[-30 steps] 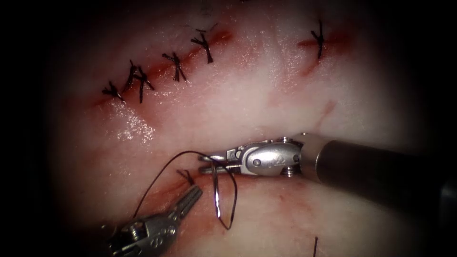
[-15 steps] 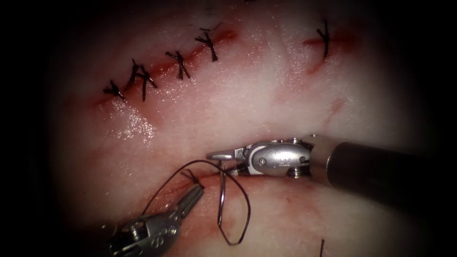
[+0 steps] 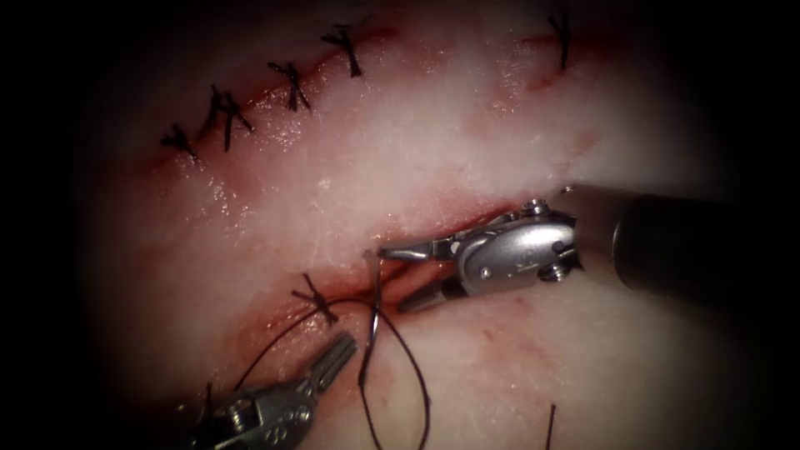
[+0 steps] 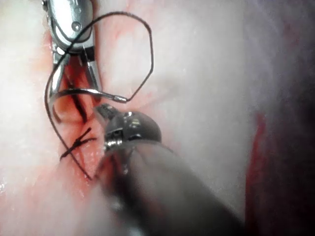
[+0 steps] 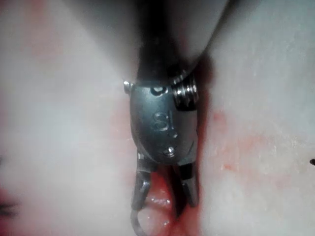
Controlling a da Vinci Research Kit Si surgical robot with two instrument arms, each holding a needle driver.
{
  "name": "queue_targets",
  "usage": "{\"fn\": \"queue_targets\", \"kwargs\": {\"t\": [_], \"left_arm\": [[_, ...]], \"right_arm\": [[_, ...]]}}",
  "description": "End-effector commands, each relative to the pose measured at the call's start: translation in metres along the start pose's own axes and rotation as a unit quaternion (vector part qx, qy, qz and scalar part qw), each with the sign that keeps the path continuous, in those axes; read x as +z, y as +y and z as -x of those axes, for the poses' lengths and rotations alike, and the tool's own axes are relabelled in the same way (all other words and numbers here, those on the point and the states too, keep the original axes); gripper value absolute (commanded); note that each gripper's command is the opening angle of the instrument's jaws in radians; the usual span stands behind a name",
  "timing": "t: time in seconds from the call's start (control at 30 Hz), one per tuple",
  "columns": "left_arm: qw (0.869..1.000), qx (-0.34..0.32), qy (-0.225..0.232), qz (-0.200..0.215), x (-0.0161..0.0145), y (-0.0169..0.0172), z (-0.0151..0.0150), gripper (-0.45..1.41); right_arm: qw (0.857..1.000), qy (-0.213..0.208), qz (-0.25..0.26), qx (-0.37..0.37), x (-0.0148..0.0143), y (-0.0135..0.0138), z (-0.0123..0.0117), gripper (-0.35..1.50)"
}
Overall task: Wound Closure
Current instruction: Throw the needle through the top of the incision with right grasper
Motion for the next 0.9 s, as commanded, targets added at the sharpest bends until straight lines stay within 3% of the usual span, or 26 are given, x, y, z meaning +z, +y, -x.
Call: {"fn": "queue_targets", "kwargs": {"t": [0.03,0.17,0.37,0.63,0.9], "left_arm": [[1.000,0.000,0.001,0.000,0.0008,0.0002,0.0001,-0.32],[1.000,0.001,0.002,0.001,0.0010,0.0001,0.0004,-0.32],[1.000,0.002,0.004,0.002,0.0008,0.0000,0.0010,-0.30],[1.000,0.007,0.004,0.001,0.0003,0.0005,0.0021,-0.30],[1.000,0.007,0.001,0.000,-0.0001,0.0001,0.0030,-0.30]], "right_arm": [[1.000,0.004,0.015,-0.004,0.0006,0.0013,-0.0004,1.36],[0.998,0.004,0.055,-0.010,-0.0006,0.0035,-0.0024,1.40],[0.997,0.008,0.072,-0.025,-0.0012,0.0033,-0.0046,1.40],[0.994,0.016,0.072,-0.086,0.0025,-0.0003,-0.0051,1.41],[0.987,0.017,0.066,-0.145,0.0041,0.0000,-0.0055,1.40]]}}
